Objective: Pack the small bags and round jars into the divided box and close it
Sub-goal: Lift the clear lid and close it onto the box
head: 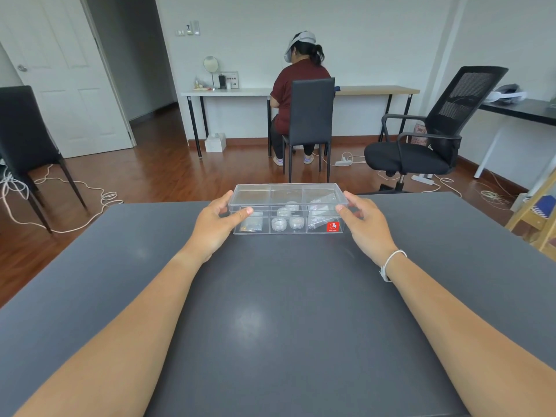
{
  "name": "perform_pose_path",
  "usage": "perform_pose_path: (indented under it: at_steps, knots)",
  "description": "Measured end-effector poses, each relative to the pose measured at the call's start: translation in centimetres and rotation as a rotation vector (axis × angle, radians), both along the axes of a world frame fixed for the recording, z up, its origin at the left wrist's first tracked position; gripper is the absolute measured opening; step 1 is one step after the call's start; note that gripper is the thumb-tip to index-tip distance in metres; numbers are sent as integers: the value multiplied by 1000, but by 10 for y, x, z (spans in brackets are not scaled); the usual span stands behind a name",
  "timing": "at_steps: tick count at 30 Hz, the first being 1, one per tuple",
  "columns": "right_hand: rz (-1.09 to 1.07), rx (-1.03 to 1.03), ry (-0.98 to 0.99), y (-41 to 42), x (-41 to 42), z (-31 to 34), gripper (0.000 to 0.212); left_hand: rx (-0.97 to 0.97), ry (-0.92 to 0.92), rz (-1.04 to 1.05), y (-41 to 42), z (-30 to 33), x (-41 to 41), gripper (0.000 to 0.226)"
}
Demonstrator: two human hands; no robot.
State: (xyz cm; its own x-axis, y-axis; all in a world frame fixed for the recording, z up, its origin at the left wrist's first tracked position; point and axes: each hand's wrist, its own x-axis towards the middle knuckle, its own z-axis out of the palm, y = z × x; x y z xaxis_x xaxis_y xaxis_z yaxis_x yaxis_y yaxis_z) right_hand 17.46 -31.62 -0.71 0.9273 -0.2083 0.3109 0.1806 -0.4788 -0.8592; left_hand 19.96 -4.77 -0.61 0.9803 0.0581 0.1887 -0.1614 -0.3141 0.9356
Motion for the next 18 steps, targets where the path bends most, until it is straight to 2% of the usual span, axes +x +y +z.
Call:
perform_pose_path:
  at_steps: [18]
  knots:
    - [-11, 8, 11, 1, -2, 2, 51, 23, -13, -20, 1, 0, -6, 69]
